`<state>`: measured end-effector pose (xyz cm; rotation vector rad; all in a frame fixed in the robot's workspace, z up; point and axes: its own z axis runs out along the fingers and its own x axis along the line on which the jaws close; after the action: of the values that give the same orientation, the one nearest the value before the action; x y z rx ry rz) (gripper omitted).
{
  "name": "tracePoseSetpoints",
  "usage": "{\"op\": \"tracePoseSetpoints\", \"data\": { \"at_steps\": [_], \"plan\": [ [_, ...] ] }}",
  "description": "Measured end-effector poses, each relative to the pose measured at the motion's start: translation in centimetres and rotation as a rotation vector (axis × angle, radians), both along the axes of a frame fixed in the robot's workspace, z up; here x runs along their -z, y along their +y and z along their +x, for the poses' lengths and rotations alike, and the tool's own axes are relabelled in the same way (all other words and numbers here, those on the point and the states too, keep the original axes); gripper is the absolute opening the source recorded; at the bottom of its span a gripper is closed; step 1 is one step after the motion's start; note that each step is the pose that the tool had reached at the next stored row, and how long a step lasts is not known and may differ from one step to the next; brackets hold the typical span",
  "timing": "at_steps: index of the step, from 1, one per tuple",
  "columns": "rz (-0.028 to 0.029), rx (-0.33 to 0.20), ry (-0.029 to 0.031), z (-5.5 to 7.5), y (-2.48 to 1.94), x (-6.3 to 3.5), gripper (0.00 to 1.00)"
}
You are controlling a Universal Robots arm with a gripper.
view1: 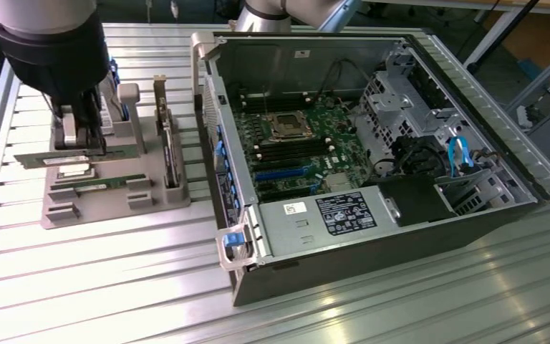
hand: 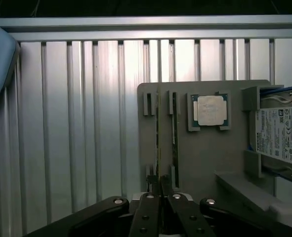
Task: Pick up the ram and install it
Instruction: 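Pick up the ram and move it above insertion slot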
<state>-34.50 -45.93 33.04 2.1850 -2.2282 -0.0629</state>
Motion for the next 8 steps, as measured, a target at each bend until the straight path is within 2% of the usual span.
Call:
{"op": "tracePoseSetpoints", "data": {
  "at_steps": [4,8],
  "plan": [
    [0.0,0.0,-0.0001,0.3,0.0,-3.42,0.13],
    [-0.0001,0.0,0.0001,0.5,-0.01,-5.43,0.13]
  ]
}}
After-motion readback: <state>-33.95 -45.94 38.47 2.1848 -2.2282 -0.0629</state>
